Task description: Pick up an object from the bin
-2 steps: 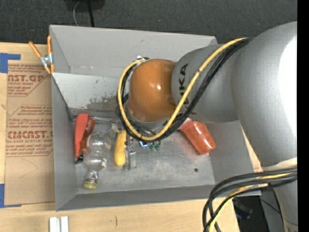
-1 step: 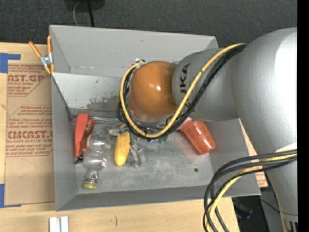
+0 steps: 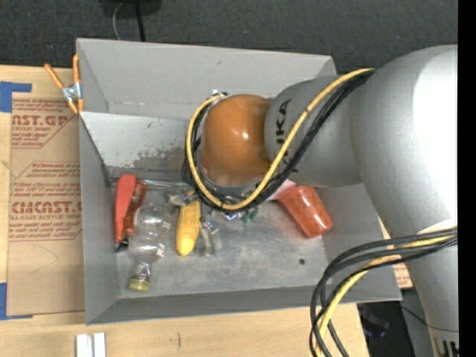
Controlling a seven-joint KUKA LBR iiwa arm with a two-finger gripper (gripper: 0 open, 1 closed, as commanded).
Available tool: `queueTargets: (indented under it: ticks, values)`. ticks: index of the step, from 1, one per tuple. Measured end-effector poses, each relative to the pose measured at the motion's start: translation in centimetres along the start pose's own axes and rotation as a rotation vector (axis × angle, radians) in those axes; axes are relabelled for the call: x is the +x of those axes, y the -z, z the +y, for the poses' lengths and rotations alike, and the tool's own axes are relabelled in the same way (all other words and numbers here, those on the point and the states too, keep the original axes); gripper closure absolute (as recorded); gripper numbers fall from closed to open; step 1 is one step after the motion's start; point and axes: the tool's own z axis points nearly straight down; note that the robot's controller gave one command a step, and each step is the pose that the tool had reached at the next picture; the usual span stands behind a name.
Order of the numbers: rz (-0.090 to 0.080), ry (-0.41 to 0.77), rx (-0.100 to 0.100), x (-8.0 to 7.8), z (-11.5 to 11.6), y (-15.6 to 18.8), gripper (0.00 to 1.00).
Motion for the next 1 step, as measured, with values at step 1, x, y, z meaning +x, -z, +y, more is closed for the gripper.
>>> queueTargets:
  ticks: [1]
  values:
    - [-0.001,0.096,0.001,0.04,0.82,0.87,0.0]
